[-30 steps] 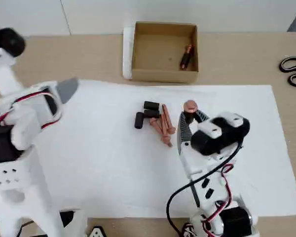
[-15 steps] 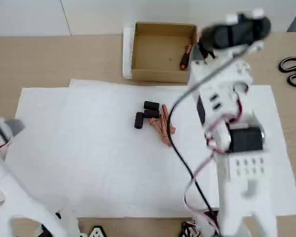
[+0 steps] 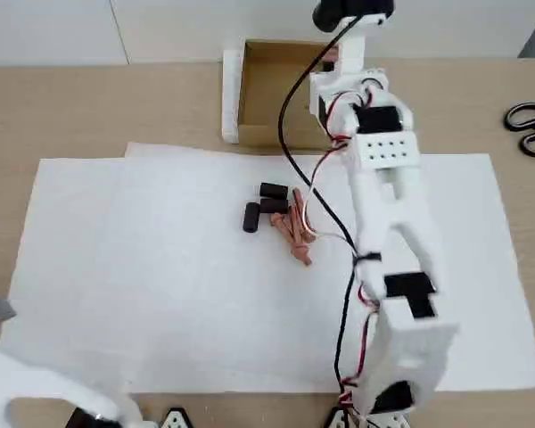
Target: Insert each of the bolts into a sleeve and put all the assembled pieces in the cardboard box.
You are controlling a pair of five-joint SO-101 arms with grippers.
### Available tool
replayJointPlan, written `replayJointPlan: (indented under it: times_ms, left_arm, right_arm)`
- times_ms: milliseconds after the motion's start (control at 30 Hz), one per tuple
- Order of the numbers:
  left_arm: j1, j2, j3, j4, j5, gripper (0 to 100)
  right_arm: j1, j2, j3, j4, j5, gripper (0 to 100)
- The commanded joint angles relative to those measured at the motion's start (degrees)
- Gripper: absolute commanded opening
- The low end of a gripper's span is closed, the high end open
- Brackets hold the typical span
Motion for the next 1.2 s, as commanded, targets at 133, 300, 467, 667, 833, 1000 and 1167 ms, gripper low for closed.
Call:
replayJointPlan:
  times_ms: [133, 300, 467, 667, 833, 1000, 1167]
  left_arm:
    - [-6.5, -1.1, 0.0, 1.0, -2.8, 32]
    - [-8.6, -1.1, 0.0, 1.1, -3.5, 32]
    - [-8.5, -1.1, 0.0, 1.1, -3.6, 32]
    - [-8.2, -1.1, 0.0, 1.1, -3.6, 32]
    - [-8.0, -1.1, 0.0, 1.1, -5.1, 32]
    - [-5.8, -1.1, 0.0, 1.1, -5.4, 32]
    - [-2.7, -1.3, -0.3, 1.1, -5.3, 32]
  right_arm:
    - [0.0, 14.8, -19.6, -1.9, -0.2, 0.3]
    - [0.0, 24.7, -29.3, -2.0, -0.2, 0.4]
    - [0.0, 32.3, -36.2, -1.9, -0.2, 0.4]
    - [0.0, 37.9, -41.7, -1.5, -0.2, 6.3]
    - [-0.1, 39.4, -42.9, -1.5, -0.2, 24.3]
    - [-0.1, 39.1, -42.9, -1.5, -0.2, 26.7]
    - [-0.2, 38.9, -49.1, -0.3, -0.2, 26.7]
